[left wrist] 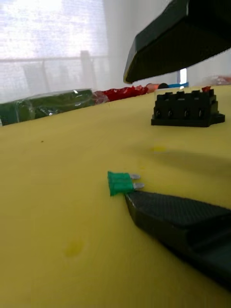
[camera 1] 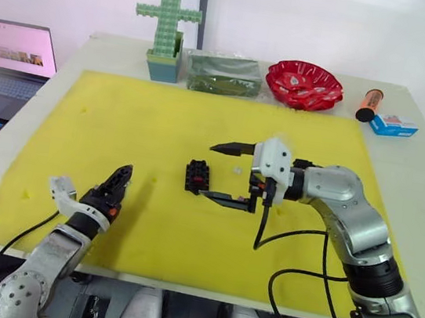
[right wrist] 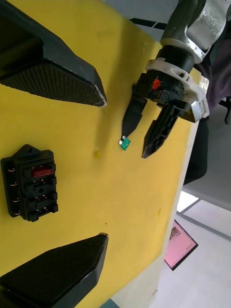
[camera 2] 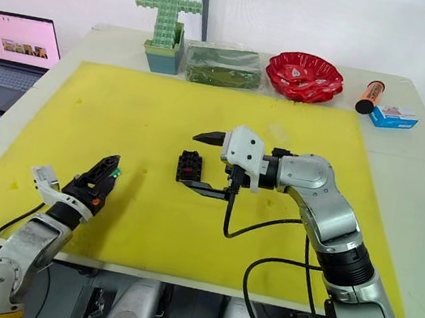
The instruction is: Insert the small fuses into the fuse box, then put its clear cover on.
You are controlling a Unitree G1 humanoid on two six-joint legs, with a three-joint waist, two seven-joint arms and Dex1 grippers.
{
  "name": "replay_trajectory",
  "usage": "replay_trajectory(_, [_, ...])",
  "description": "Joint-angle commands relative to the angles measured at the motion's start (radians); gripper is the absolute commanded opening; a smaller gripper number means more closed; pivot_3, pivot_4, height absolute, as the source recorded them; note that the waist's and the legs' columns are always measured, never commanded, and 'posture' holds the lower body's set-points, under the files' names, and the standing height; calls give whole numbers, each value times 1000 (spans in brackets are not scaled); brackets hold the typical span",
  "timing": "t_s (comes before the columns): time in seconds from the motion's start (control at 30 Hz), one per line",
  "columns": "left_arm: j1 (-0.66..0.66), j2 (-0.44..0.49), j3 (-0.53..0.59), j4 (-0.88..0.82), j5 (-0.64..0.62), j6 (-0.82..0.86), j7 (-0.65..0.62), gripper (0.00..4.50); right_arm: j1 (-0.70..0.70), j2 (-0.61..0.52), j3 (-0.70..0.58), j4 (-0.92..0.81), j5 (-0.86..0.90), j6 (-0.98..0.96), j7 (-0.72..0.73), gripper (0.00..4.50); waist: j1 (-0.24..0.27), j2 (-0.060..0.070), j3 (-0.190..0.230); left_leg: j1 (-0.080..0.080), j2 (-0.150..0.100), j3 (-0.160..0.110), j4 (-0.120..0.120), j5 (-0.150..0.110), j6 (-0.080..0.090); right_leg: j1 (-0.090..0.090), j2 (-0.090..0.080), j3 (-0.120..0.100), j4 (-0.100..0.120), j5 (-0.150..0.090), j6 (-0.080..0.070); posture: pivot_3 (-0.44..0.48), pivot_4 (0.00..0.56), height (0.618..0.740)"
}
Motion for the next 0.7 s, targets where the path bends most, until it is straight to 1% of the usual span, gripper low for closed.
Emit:
replay_trajectory(0.03, [20, -15, 8, 62, 23, 4, 27, 2877, -5, -5, -24, -34, 8, -11, -2, 4500, -1, 0, 0, 0, 0, 0, 0, 0, 0, 0, 0, 0, 0, 0, 0, 0, 150, 740])
replay_trajectory(0.33, [23, -25, 22, 91, 52, 13, 36, 2877, -13, -4, -21, -35, 7, -6, -3, 4500, -2, 1, -1, 0, 1, 0, -1, 0, 0, -1, 0, 0, 0, 0, 0, 0, 150, 740])
replay_trajectory(0.37, [23, -26, 22, 95, 56, 13, 37, 2477, -15, -5, -21, -36, 7, -4, -3, 4500, -2, 2, -1, 0, 1, 0, -1, 0, 0, -1, 0, 0, -1, 0, 0, 0, 150, 740])
replay_trajectory(0.4, [25, -25, 22, 98, 63, 14, 45, 2314, -16, -5, -22, -35, 8, -3, -3, 4500, -3, 2, -1, 0, 1, 0, -1, 0, 0, -1, 0, 0, -1, 0, 0, 0, 150, 740])
replay_trajectory(0.43, [26, -28, 23, 100, 69, 12, 57, 1990, -18, -5, -22, -36, 9, 0, -4, 4500, -3, 2, -1, 0, 1, 0, -2, 0, 0, -2, 0, 0, -1, 0, 0, 0, 150, 740])
replay_trajectory(0.57, [31, -40, 28, 99, 96, 4, 67, 560, -25, -3, -24, -34, 11, 7, -4, 4500, -8, 5, -3, 0, 2, 0, -3, 0, 0, -2, 0, 0, -1, 0, 0, 0, 150, 740])
replay_trajectory(0.6, [35, -43, 30, 99, 96, 6, 71, 266, -23, -4, -25, -34, 12, 6, -3, 4500, -11, 7, -4, 0, 2, 0, -4, 0, 0, -3, 0, 0, -2, 0, 0, 0, 150, 740])
replay_trajectory(0.63, [37, -44, 31, 100, 97, 7, 74, 26, -21, -4, -25, -34, 12, 5, -2, 4500, -13, 9, -5, 0, 1, 0, -5, 0, 0, -3, 0, 0, -2, 0, 0, 0, 150, 740])
replay_trajectory(0.7, [45, -51, 39, 101, 99, 4, 77, 26, -13, -9, -32, -30, 14, -3, 2, 4500, -23, 12, -7, 1, 1, 1, -7, 0, 0, -3, 0, 0, -2, 0, 0, 0, 150, 740])
